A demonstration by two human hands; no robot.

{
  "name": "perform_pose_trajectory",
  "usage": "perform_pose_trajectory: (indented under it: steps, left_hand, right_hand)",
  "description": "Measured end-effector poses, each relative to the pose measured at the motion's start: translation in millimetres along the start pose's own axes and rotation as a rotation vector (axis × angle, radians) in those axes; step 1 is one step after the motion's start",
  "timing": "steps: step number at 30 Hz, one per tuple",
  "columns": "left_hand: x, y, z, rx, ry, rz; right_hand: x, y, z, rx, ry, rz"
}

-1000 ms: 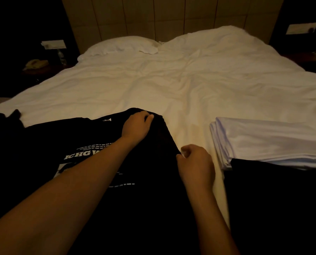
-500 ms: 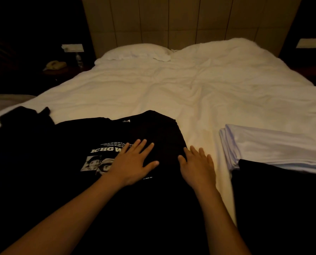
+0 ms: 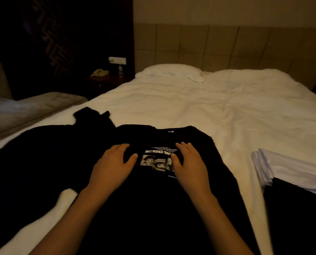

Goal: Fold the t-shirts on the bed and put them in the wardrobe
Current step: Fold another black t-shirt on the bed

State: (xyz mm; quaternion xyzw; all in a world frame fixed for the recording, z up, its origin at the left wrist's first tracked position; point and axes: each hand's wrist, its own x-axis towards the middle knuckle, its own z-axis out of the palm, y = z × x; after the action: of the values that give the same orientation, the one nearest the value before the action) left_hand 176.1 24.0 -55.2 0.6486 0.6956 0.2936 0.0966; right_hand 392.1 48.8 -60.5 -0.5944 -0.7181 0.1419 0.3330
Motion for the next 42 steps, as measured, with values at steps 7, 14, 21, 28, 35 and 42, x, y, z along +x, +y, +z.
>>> perform_pose_trajectory:
  steps: [7,14,21,28,35,42]
  left_hand:
    - [-18.7,-100.7,-20.5,-0.052,0.029,-0.325]
    - [-3.9,-159.0,-19.2,-0.029,-0.013,-0.262]
    - [22.6,-179.2,-18.5,-0.158,-0.013,-0.268]
    - [36.4,-186.1,-15.2,-0.463,0.058,-0.318]
    - [66.1,-168.7,-5.4,-0.879,-0.055,-0.386]
    - [81.7,-171.8,-8.3,-1.271,0.230,-0.617]
  right_hand:
    - [4.4,-75.8,77.7,0.119,-0.194,-0.070]
    - [39.1,-114.1,159.8,0.109,-0.360,-0.082]
    - [103.4,-135.8,215.3,-0.319,-0.454,-0.326]
    - [148.9,-137.8,226.8,-0.132,-0.513,-0.366]
    - [183.5,-173.5,211.4,0.389,-0.374,-0.261]
    - [225.1,-198.8,220.5,0.502,-0.426,-0.145]
